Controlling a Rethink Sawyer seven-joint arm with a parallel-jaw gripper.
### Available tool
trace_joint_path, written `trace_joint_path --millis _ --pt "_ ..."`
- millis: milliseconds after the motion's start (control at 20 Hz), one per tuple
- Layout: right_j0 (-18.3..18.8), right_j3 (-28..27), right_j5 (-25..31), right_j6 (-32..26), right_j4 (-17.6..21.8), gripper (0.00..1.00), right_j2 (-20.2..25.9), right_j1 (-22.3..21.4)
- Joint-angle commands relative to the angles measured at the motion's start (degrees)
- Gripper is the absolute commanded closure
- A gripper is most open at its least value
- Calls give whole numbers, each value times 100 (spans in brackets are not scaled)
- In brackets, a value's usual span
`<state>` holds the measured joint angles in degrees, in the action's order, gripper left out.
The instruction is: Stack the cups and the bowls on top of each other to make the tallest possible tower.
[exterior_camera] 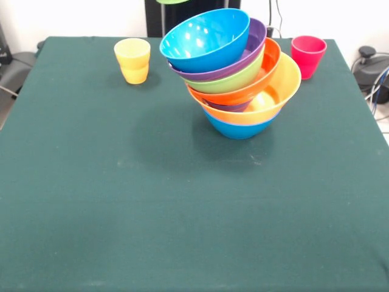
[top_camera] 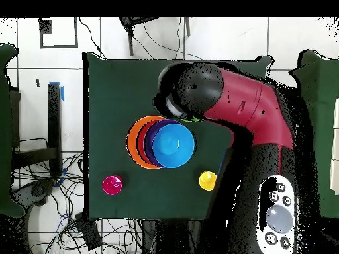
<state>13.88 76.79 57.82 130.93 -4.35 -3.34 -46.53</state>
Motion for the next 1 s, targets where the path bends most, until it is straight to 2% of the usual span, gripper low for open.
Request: trace_joint_path --millis 50,550,1000 --pt "-31 1217 -436 -1327 682 100 584 -25" --pt "61 1786 -1125 -1172 895 100 744 -86" --pt "171 1992 -1454 -1007 1069 100 940 -43"
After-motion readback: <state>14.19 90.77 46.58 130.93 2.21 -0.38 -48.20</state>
